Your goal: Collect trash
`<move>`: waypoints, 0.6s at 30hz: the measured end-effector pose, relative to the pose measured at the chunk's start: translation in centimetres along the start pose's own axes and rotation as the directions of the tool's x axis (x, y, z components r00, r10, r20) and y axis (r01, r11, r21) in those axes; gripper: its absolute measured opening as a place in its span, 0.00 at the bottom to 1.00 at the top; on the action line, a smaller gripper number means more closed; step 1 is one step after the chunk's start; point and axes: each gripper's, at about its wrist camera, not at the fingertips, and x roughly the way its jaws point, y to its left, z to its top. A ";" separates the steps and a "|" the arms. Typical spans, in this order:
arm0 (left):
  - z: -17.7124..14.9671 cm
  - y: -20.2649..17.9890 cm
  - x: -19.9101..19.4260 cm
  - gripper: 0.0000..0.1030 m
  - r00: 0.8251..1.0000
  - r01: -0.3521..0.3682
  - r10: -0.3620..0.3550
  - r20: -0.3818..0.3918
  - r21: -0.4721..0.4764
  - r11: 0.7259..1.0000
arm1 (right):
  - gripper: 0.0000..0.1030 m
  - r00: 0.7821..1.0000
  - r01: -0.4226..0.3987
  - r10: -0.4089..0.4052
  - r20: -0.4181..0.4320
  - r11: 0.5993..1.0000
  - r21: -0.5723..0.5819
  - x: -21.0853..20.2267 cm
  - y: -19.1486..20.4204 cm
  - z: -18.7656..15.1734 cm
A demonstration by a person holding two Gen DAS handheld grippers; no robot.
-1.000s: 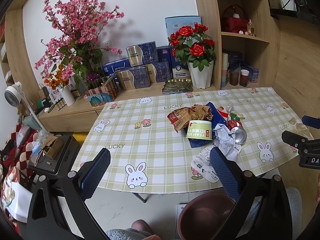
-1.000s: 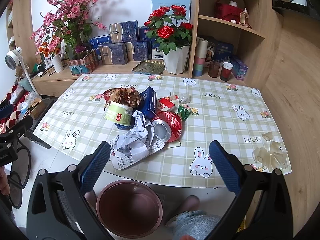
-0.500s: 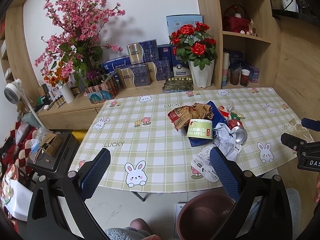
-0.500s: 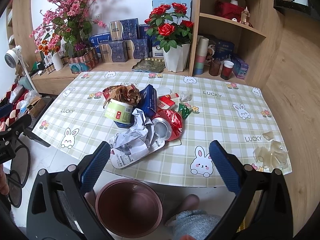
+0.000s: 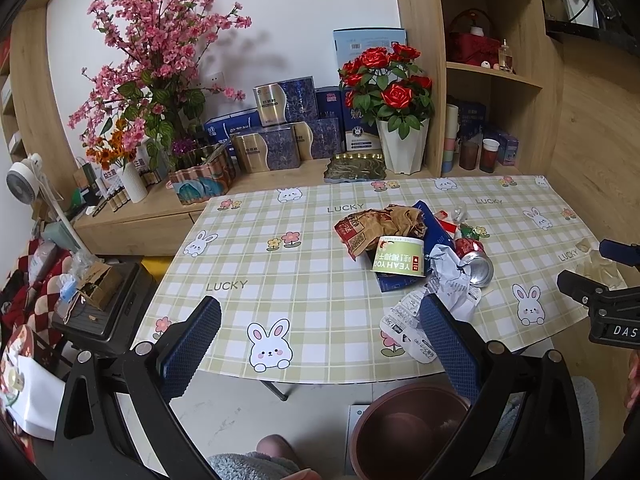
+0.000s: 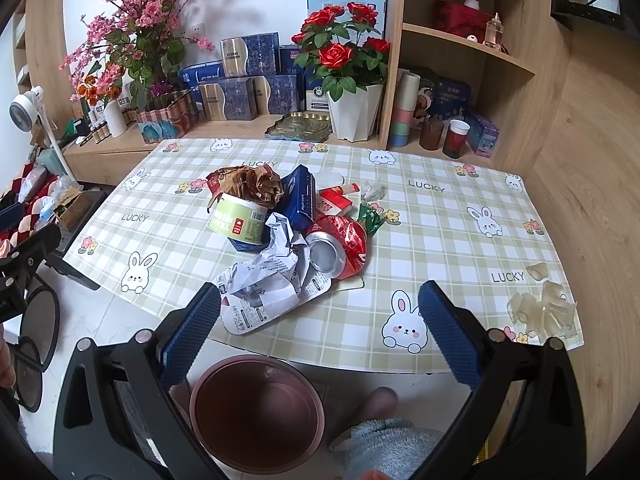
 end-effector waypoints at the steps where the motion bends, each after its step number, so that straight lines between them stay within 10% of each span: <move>1: 0.0 0.0 0.0 0.94 1.000 -0.002 0.002 -0.001 0.002 1.000 | 0.95 1.000 0.000 0.000 0.000 1.000 0.000 0.0 0.0 0.0; 18: -0.2 0.0 0.1 0.94 1.000 0.014 -0.014 -0.024 -0.012 1.000 | 0.95 1.000 -0.001 0.001 0.000 1.000 -0.009 0.1 0.5 -0.3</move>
